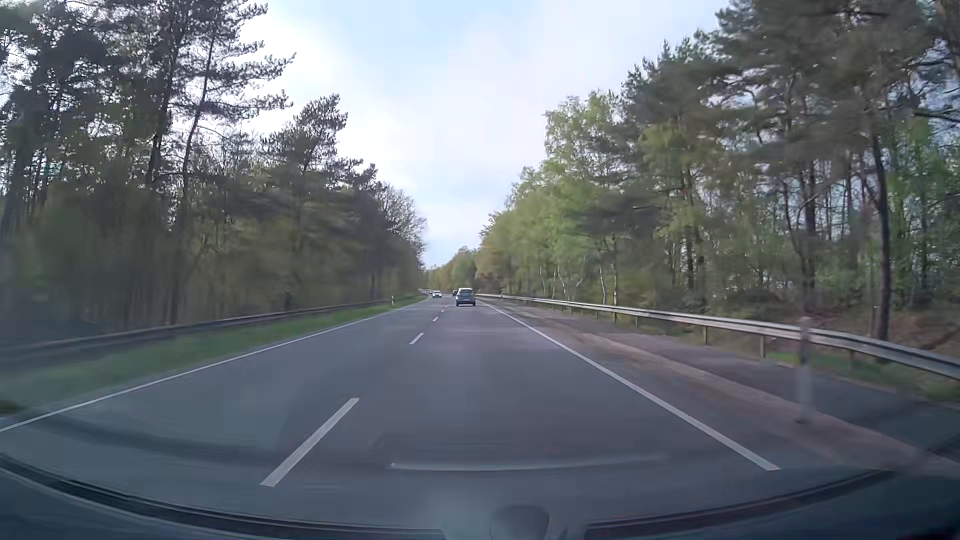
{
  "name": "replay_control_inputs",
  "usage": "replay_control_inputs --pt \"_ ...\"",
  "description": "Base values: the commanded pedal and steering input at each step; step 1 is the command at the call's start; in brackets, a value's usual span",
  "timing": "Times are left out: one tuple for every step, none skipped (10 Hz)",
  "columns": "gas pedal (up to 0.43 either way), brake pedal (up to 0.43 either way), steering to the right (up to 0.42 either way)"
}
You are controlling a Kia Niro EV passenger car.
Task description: Follow the waypoints while adhering to traffic rules and regulations
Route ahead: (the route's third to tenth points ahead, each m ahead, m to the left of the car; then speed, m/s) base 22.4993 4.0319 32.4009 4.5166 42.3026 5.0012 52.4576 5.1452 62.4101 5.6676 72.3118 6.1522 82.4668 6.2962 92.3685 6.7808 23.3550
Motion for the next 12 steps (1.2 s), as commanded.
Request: replay_control_inputs --pt "0.118 0.000 -0.008" --pt "0.118 0.000 -0.008" --pt "0.118 0.000 -0.008" --pt "0.110 0.000 -0.008" --pt "0.110 0.000 -0.008" --pt "0.110 0.000 -0.008" --pt "0.110 0.000 -0.007" --pt "0.110 0.000 -0.006" --pt "0.110 0.000 -0.006" --pt "0.110 0.000 -0.006" --pt "0.110 0.000 -0.005" --pt "0.110 0.000 -0.005"
